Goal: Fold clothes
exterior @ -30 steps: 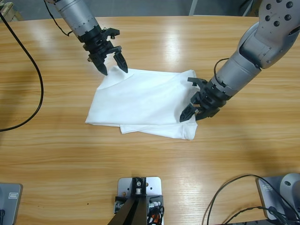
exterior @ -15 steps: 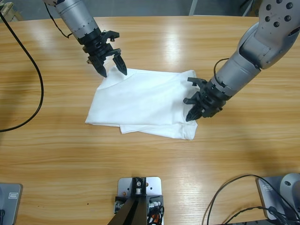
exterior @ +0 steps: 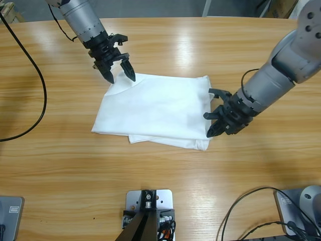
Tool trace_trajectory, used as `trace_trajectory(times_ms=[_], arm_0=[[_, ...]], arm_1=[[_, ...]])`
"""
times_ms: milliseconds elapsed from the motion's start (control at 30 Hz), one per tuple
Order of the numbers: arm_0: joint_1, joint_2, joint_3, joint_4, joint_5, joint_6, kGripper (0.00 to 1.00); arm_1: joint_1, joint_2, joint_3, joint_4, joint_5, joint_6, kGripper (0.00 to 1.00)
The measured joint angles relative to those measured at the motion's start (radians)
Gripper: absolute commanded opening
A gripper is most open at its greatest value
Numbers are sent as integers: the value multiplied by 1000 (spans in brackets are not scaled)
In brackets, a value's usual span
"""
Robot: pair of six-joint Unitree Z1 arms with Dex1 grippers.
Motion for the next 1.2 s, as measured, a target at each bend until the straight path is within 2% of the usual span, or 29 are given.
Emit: trace_trajectory(times_ms=[333, 367, 400, 433, 767, 1200], arm_0=[[0, -1, 6, 0, 0, 9, 950], [0, -2, 6, 0, 0, 9, 950], [-1, -5, 5, 0, 0, 11, 948], [-3, -9, -1, 0, 0, 16, 945], [-101, -64, -190, 0, -9, 72, 947], [-109, 32, -191, 0, -2, 2, 947]], arm_1=[[0, -22, 66, 0, 0, 11, 0], [0, -22, 69, 0, 0, 11, 262], [0, -22, 70, 0, 0, 12, 837], [0, -22, 70, 0, 1, 13, 990], [0, -22, 32, 3, 37, 14, 1000], [0, -22, 29, 20, 37, 13, 1000]])
